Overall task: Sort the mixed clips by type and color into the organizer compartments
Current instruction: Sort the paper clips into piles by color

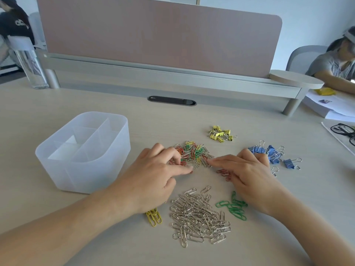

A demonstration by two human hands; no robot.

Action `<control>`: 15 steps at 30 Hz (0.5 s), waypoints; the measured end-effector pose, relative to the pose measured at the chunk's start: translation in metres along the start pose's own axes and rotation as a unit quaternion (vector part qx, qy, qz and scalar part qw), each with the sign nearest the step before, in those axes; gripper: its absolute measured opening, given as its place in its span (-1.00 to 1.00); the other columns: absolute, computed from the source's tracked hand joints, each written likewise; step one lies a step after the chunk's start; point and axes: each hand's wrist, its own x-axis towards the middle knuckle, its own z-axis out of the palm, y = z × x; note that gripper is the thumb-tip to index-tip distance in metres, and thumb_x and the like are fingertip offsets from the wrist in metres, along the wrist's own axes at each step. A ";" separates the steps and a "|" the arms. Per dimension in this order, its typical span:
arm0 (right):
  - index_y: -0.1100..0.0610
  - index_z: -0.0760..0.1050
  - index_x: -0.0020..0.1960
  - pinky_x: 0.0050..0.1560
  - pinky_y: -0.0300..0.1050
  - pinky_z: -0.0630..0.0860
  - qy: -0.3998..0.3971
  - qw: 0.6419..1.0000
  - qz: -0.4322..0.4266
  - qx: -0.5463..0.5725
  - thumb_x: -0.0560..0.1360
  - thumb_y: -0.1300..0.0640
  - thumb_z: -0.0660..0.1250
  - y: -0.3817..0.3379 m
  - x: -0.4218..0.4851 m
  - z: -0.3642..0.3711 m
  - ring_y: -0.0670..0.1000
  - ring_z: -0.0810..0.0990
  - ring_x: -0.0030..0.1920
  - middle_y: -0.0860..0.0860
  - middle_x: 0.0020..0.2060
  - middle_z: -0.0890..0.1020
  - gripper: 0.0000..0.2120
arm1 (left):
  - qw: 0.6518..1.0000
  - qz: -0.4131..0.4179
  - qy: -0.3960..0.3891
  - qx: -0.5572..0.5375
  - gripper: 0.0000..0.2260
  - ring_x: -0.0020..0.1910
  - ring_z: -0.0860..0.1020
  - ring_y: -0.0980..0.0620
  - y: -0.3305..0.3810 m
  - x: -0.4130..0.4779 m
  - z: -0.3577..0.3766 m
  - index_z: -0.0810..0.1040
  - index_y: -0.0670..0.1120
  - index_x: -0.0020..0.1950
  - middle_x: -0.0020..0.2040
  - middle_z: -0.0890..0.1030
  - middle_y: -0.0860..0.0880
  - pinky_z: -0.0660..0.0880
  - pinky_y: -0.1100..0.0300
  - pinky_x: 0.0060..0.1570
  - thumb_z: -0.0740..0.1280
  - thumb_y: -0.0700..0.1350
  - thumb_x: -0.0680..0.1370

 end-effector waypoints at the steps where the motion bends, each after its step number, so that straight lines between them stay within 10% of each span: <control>1: -0.26 0.51 0.26 0.02 0.00 0.17 0.000 1.000 -0.006 -0.004 0.45 0.19 0.05 0.001 0.000 0.001 -0.10 0.36 -0.06 -0.45 0.17 0.50 -0.46 | 1.000 -0.004 -0.008 0.002 -0.45 0.12 0.31 0.08 0.002 0.000 0.001 0.48 0.24 0.35 0.17 0.40 0.18 0.29 0.15 0.19 -0.07 -0.02 0.47; 8: -0.23 0.52 0.21 0.05 -0.04 0.16 0.059 0.995 0.002 0.080 0.36 0.27 0.03 -0.005 0.002 -0.005 -0.13 0.35 -0.03 -0.59 0.03 0.44 -0.40 | 0.999 -0.021 -0.035 0.020 -0.46 0.47 0.08 0.02 0.009 0.005 0.003 0.31 0.16 0.49 0.52 0.15 0.15 0.01 -0.04 0.45 -0.12 0.09 0.54; 15: -0.19 0.24 0.38 0.13 -0.14 0.07 -0.034 0.999 0.026 0.018 0.50 0.14 -0.03 -0.003 0.004 -0.001 -0.26 0.24 0.09 -0.33 0.07 0.48 -0.51 | 0.998 -0.025 -0.053 -0.005 -0.45 0.53 -0.04 0.07 0.009 0.006 0.008 0.36 0.31 0.39 0.55 0.05 0.24 -0.12 -0.20 0.46 -0.19 0.11 0.50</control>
